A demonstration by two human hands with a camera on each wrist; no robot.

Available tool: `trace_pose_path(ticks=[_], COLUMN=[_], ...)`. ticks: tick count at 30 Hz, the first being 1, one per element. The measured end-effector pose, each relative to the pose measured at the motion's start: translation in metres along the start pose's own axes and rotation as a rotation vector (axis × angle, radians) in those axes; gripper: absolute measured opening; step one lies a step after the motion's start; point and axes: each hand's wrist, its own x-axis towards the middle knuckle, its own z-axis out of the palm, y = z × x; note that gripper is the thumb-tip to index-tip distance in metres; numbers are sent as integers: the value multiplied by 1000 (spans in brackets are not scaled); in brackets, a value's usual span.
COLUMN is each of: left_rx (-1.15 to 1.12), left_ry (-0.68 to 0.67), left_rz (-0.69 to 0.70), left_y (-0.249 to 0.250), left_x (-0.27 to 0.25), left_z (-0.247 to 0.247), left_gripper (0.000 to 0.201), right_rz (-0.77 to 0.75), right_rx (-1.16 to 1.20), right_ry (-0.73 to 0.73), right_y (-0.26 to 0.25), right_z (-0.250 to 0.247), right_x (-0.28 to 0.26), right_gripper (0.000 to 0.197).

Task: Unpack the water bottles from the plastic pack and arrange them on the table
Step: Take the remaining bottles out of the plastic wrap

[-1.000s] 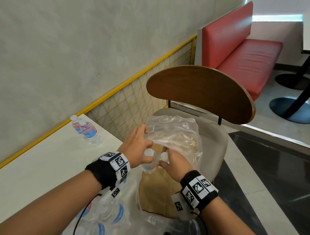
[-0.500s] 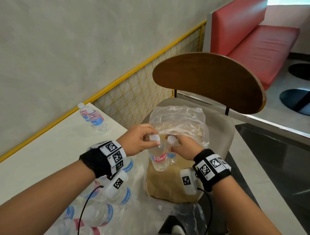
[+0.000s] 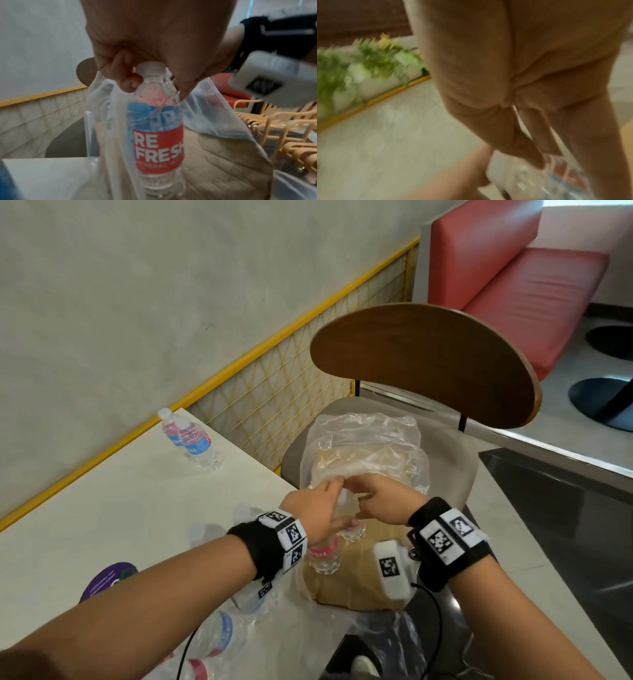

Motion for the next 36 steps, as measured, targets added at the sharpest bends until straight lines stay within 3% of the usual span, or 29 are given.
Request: trace_pose_path(ticks=[2, 6, 8, 10, 12, 13, 14, 16, 18, 21, 23, 27, 31, 36], left_rx=[66, 113, 82, 78, 99, 108, 117, 125, 107, 35, 0, -33, -40, -25], left_ry=[44, 88, 54, 49, 63, 70, 77, 99, 119, 160, 185, 212, 255, 231], left_rz=[0, 19, 17, 16, 17, 18, 21, 20, 5, -24, -41, -83, -102, -128], left_y=[0, 0, -3, -6, -5, -4, -3, -4, -6, -12, -17, -23, -31, -36], left_x=[3, 8, 9, 8, 5, 3, 0, -5, -11, -20, -23, -27, -34, -37], left_z=[-1, -5, -6, -6, -7, -8, -9, -12, -19, -30, -36, -44, -48, -47], left_gripper=[58, 46, 42, 41, 42, 42, 43, 43, 43, 44, 45, 42, 41, 41], right_rz=[2, -10, -51, -43, 106, 240, 393, 640, 735, 725, 689, 687, 732, 696], right_rx=[36, 45, 347, 659, 651, 528, 368, 209, 259, 235, 172, 361, 443, 604], right_ry=[-105, -138, -143, 34, 361, 474, 496, 312, 90, 55, 126, 313, 474, 497], right_y=[-4, -11, -14, -8, 19, 39, 58, 92, 109, 130, 136, 139, 141, 137], right_z=[-5, -20, -36, -52, -60, -60, -56, -37, -9, 28, 38, 28, 2, -18], right_x=[-6, -20, -32, -38, -29, -21, -15, -6, -4, 9, 21, 35, 41, 46], right_gripper=[64, 59, 38, 23, 14, 9, 12, 32, 44, 38, 29, 13, 21, 25])
